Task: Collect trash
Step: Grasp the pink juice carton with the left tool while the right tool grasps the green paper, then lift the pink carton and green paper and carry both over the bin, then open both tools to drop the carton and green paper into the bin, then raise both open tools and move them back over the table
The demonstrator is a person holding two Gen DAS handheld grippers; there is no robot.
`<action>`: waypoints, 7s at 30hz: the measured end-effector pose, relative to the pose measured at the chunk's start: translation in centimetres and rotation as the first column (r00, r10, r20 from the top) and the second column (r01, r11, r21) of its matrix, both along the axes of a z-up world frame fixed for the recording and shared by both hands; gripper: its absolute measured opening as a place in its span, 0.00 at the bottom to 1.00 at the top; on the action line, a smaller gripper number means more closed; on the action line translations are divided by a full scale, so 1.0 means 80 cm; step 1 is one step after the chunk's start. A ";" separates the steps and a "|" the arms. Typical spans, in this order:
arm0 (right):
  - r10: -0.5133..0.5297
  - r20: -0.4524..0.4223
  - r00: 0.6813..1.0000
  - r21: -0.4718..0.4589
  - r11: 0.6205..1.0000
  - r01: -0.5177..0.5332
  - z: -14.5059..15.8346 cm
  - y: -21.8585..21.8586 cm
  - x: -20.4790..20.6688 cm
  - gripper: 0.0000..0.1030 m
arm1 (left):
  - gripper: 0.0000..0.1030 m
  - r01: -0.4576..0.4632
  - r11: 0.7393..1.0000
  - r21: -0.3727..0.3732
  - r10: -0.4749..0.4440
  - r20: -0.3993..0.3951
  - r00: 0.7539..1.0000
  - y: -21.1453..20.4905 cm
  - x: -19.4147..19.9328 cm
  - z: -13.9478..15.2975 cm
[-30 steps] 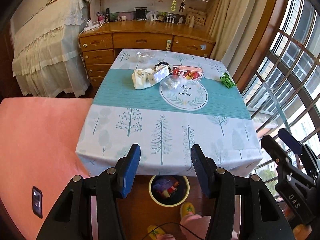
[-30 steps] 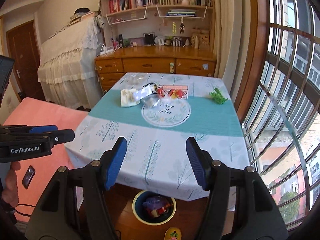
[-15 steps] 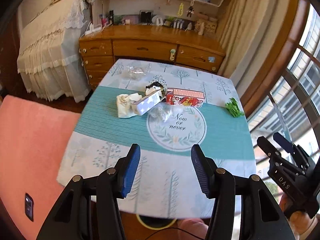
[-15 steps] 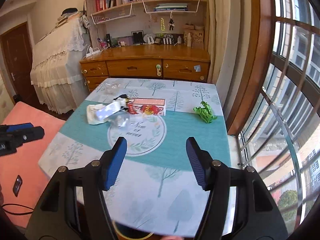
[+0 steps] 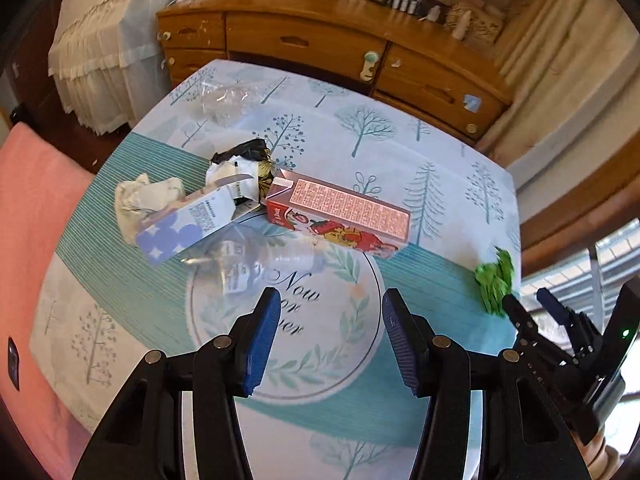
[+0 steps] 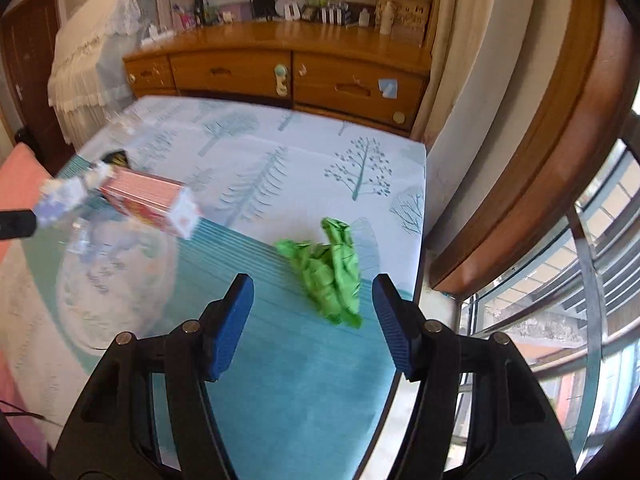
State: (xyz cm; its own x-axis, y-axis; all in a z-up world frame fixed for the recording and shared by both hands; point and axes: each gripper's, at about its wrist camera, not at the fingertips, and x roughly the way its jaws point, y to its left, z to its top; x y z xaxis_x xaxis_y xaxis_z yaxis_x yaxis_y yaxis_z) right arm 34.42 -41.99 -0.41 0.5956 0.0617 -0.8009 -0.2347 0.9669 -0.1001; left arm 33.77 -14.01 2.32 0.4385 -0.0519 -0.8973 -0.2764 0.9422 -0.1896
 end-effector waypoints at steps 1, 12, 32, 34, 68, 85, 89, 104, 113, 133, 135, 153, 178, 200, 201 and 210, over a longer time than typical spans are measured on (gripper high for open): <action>0.007 -0.015 1.000 -0.008 1.000 -0.007 -0.011 -0.002 0.012 0.57 | 0.52 -0.008 1.000 -0.001 0.008 -0.004 1.000 0.001 0.006 -0.006; 0.107 -0.125 0.986 0.007 0.994 -0.107 -0.077 0.019 0.055 0.39 | 0.52 -0.120 0.991 -0.061 0.115 -0.076 0.990 0.007 0.071 -0.044; 0.280 -0.073 0.957 0.168 0.950 -0.265 -0.050 0.125 0.138 0.37 | 0.52 -0.302 0.950 -0.078 0.291 -0.130 0.948 0.020 0.134 -0.077; 0.324 -0.077 0.943 0.180 0.935 -0.306 -0.054 0.132 0.133 0.37 | 0.52 -0.311 0.947 -0.080 0.297 -0.143 0.944 0.025 0.136 -0.082; 0.360 -0.193 0.913 0.321 0.902 -0.288 -0.071 0.126 0.045 0.37 | 0.39 -0.264 0.963 -0.053 0.244 -0.238 0.940 0.020 0.106 -0.113; 0.319 -0.237 0.918 0.282 0.926 -0.249 -0.048 0.138 -0.059 0.37 | 0.38 0.054 0.998 0.023 -0.052 -0.084 0.995 0.012 -0.066 -0.027; 0.318 -0.242 0.917 0.256 0.932 -0.256 -0.045 0.161 -0.106 0.37 | 0.38 0.108 0.994 0.034 -0.106 -0.048 0.993 0.041 -0.136 -0.015; 0.230 -0.169 0.958 0.240 0.953 -0.186 -0.044 0.338 -0.384 0.37 | 0.38 0.188 0.978 0.086 -0.190 0.022 0.981 0.243 -0.421 -0.031; 0.220 -0.245 0.944 0.221 0.961 -0.166 -0.138 0.425 -0.529 0.37 | 0.38 0.253 0.965 0.066 -0.248 -0.071 0.966 0.287 -0.529 -0.122; 0.018 -0.390 0.920 0.046 0.999 -0.001 -0.455 0.397 -0.577 0.37 | 0.39 0.401 0.911 -0.093 -0.412 -0.217 0.885 0.202 -0.520 -0.475; -0.001 -0.401 0.916 0.045 0.999 0.020 -0.478 0.394 -0.579 0.37 | 0.39 0.399 0.912 -0.095 -0.410 -0.231 0.882 0.198 -0.514 -0.505; -0.034 -0.446 0.895 0.076 0.994 0.075 -0.550 0.367 -0.503 0.54 | 0.84 0.330 0.943 -0.033 -0.326 -0.277 0.904 0.222 -0.493 -0.535; -0.028 -0.378 0.925 0.049 0.998 0.050 -0.357 0.396 -0.497 0.72 | 0.84 0.172 0.985 0.001 -0.170 -0.134 0.976 0.313 -0.561 -0.280; 0.183 0.041 0.982 0.061 0.981 -0.185 0.053 0.439 -0.558 0.72 | 0.84 0.214 0.973 0.085 -0.228 0.231 0.946 0.333 -0.581 0.080; 0.180 0.059 0.982 0.058 0.981 -0.184 0.067 0.439 -0.556 0.72 | 0.84 0.215 0.972 0.090 -0.231 0.238 0.943 0.331 -0.576 0.088; 0.153 0.149 0.977 0.076 0.983 -0.166 0.141 0.410 -0.482 0.72 | 0.84 0.186 0.973 0.133 -0.214 0.235 0.948 0.311 -0.495 0.140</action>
State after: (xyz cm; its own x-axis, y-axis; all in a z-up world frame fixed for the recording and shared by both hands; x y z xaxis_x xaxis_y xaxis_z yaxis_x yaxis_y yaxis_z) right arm -4.15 -9.21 10.87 0.6798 0.2308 -0.6961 -0.3760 0.9246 -0.0606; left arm -5.86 10.84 13.54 0.6368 -0.0699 -0.7678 -0.0379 0.9918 -0.1218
